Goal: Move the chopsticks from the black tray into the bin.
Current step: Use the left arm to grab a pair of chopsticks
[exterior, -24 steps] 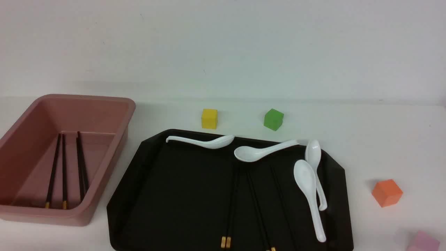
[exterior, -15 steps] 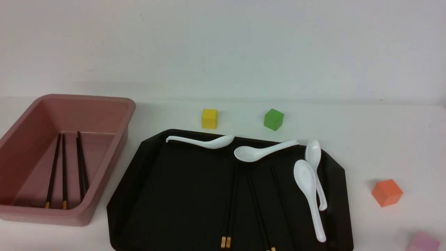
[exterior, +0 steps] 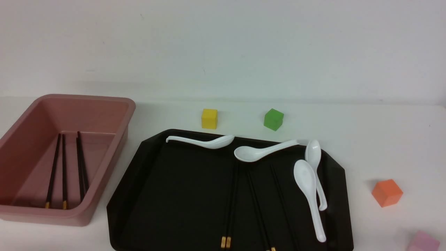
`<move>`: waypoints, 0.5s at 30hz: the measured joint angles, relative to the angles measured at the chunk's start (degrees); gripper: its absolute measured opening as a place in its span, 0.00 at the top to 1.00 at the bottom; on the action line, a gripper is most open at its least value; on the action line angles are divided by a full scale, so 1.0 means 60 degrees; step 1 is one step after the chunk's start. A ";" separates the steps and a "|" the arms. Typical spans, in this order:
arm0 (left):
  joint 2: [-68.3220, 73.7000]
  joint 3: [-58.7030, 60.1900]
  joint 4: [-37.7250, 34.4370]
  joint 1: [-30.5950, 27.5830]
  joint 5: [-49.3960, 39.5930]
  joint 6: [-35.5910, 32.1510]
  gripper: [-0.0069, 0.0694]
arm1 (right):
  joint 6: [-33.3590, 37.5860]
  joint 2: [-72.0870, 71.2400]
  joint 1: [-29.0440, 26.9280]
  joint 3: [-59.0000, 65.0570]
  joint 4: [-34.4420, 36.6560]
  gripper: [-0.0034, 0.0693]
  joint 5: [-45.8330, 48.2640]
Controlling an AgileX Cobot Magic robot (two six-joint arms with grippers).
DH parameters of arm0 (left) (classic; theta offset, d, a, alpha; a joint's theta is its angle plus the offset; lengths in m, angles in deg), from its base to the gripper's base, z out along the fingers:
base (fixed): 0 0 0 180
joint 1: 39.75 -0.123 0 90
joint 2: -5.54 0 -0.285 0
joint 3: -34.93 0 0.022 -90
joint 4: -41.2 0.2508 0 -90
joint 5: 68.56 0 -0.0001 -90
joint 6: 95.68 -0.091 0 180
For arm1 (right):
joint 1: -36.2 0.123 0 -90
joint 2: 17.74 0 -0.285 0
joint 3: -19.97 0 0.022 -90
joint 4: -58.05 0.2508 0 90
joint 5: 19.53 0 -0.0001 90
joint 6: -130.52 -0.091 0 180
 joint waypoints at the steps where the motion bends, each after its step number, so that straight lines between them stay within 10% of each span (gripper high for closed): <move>1: 0.0000 0.0000 0.0022 0.0000 0.0000 0.0000 0.74 | 0.0000 0.0000 0.0000 0.0000 0.0000 0.62 0.0000; 15: 0.0000 0.0000 -0.0634 0.0000 0.0190 0.0317 0.72 | 0.0000 0.0000 0.0000 0.0000 0.0000 0.62 0.0000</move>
